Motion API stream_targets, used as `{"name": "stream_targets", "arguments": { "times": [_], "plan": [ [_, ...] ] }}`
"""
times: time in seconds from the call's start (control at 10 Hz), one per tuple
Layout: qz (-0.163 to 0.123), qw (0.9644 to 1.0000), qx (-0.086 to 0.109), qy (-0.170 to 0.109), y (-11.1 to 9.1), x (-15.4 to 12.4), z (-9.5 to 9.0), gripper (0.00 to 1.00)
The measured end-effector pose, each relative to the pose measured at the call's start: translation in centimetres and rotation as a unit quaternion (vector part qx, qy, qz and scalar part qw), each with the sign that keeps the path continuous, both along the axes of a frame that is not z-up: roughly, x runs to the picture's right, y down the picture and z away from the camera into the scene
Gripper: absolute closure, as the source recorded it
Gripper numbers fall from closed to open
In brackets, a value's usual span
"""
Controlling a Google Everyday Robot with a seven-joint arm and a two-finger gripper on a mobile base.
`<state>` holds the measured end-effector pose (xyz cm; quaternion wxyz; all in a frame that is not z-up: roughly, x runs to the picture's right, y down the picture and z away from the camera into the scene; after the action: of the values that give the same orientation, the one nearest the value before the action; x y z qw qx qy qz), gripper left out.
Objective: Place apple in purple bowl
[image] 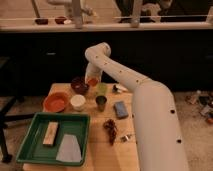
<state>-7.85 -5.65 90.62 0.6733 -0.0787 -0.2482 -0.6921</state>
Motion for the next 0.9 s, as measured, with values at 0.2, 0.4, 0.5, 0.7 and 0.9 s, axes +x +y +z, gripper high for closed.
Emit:
{"name": "stream_targets", "arguments": {
  "times": [0.2, 0.4, 0.5, 0.7, 0.9],
  "plan": [
    [0.000, 0.9998, 0.017, -0.012, -0.4, -0.8, 0.2, 1.00],
    [-0.002, 0.9993, 0.031, -0.021, -0.6, -1.8, 0.6, 1.00],
    [-0.003, 0.9992, 0.034, -0.022, -0.6, -1.9, 0.8, 1.00],
    [-0.001, 0.9986, 0.042, -0.031, -0.8, -2.8, 1.3, 1.00],
    [0.005, 0.9977, 0.055, -0.038, -1.2, -3.4, 1.8, 1.00]
  ]
}}
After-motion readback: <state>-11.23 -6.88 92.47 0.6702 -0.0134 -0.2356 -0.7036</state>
